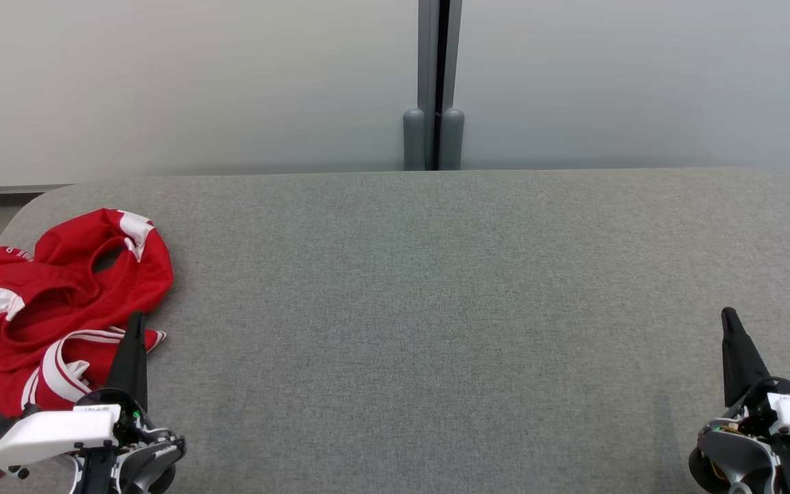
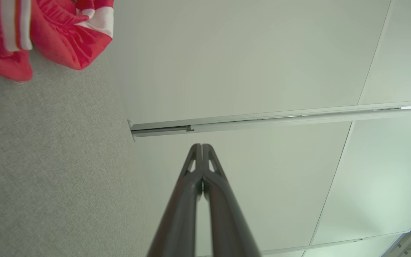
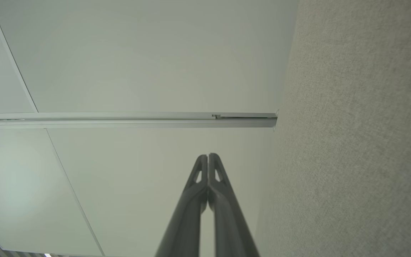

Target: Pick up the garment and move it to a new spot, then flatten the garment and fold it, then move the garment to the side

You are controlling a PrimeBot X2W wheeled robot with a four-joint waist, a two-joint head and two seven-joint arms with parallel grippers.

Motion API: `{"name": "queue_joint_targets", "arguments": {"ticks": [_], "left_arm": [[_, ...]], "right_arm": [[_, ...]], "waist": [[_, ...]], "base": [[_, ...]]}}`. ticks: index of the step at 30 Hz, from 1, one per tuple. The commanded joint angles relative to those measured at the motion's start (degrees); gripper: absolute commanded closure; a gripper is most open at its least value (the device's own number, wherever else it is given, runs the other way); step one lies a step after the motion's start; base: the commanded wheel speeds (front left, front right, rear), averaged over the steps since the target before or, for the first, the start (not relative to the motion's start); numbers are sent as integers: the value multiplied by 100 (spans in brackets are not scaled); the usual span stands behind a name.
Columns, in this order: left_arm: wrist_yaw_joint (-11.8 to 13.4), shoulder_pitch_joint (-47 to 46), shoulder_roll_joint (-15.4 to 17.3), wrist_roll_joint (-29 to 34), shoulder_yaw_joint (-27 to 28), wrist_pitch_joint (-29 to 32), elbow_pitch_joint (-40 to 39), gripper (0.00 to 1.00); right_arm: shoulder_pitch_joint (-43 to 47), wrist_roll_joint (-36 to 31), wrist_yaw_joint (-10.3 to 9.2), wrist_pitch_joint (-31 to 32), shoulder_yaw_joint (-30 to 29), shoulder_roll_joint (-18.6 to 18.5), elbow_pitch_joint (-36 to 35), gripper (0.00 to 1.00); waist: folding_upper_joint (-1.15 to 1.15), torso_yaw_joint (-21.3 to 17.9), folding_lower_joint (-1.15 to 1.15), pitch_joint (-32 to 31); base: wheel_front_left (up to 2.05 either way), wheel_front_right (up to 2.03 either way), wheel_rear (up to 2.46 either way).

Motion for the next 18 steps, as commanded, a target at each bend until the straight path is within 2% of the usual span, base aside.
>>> {"name": "queue_joint_targets", "arguments": {"ticks": [1,18], "left_arm": [[-25,-99,18,6,11,7,5,100],[-25,-99,18,6,11,7,5,100]], "right_arm": [[-62,-30,0,9,2,-7,4,100],[-62,-30,0,9,1,-7,4,100]], "waist": [[0,0,0,0],[0,0,0,0]], "base": [[0,0,0],[0,0,0]]}}
